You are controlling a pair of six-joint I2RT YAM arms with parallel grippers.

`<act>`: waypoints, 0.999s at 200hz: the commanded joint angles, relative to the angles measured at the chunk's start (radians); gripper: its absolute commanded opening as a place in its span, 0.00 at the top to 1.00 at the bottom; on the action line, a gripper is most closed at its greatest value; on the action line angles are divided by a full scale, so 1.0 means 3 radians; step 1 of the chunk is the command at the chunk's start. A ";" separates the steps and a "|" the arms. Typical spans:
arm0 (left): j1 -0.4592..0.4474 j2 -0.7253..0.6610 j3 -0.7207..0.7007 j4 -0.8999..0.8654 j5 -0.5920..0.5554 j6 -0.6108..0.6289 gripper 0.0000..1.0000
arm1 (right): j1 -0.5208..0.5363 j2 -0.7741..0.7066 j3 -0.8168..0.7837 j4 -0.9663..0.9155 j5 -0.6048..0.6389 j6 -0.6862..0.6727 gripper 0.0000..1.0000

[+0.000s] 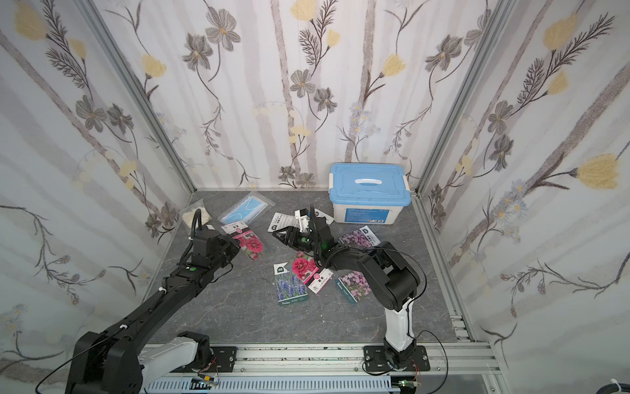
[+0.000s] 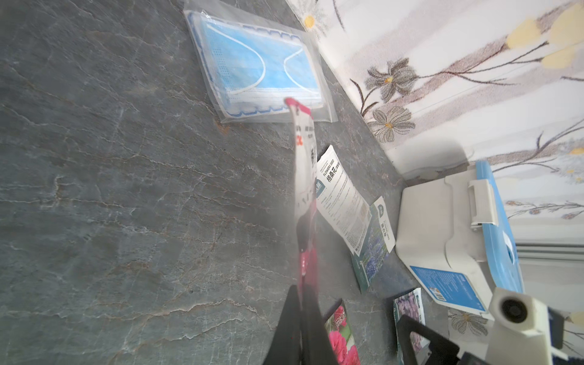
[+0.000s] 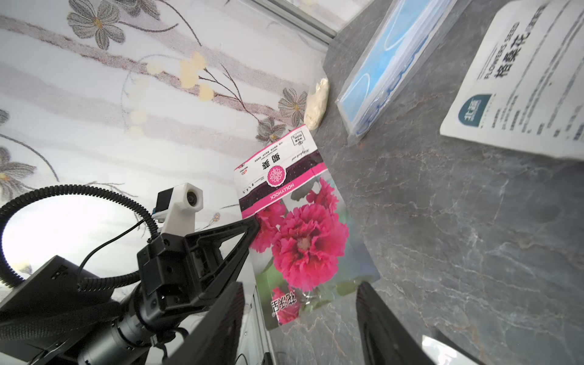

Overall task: Arrange the seed packets in a row
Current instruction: Pick up the seed packet from the center of the board.

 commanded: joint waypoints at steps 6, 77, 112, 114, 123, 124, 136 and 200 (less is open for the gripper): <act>0.0004 -0.0005 -0.0064 0.0322 -0.0067 -0.0307 1.00 | 0.0125 0.0001 -0.0115 0.0676 0.0140 0.0541 0.40; -0.0006 -0.0038 -0.0185 0.0749 -0.0051 -0.0411 1.00 | 0.0319 0.0367 -0.0125 0.1245 0.0194 0.1158 0.41; -0.0016 0.0015 -0.0178 0.0872 0.0006 -0.0348 1.00 | 0.0330 0.0428 -0.0070 0.1210 0.0219 0.1196 0.41; -0.0018 0.0023 -0.0182 0.0883 0.0011 -0.0348 1.00 | 0.0328 0.0435 -0.0062 0.1206 0.0223 0.1199 0.41; -0.0028 0.0039 -0.0180 0.0921 0.0028 -0.0343 1.00 | 0.0324 0.0474 -0.0013 0.1205 0.0218 0.1223 0.41; -0.0028 0.0041 -0.0182 0.0922 0.0029 -0.0346 1.00 | 0.0324 0.0479 -0.0007 0.1207 0.0218 0.1223 0.41; -0.0046 0.0056 -0.0178 0.0964 0.0033 -0.0343 1.00 | 0.0323 0.0540 0.0073 0.1198 0.0208 0.1262 0.41; -0.0117 0.0078 -0.0142 0.1032 0.0090 -0.0343 1.00 | 0.0284 0.0736 0.0355 0.1147 0.0211 0.1351 0.42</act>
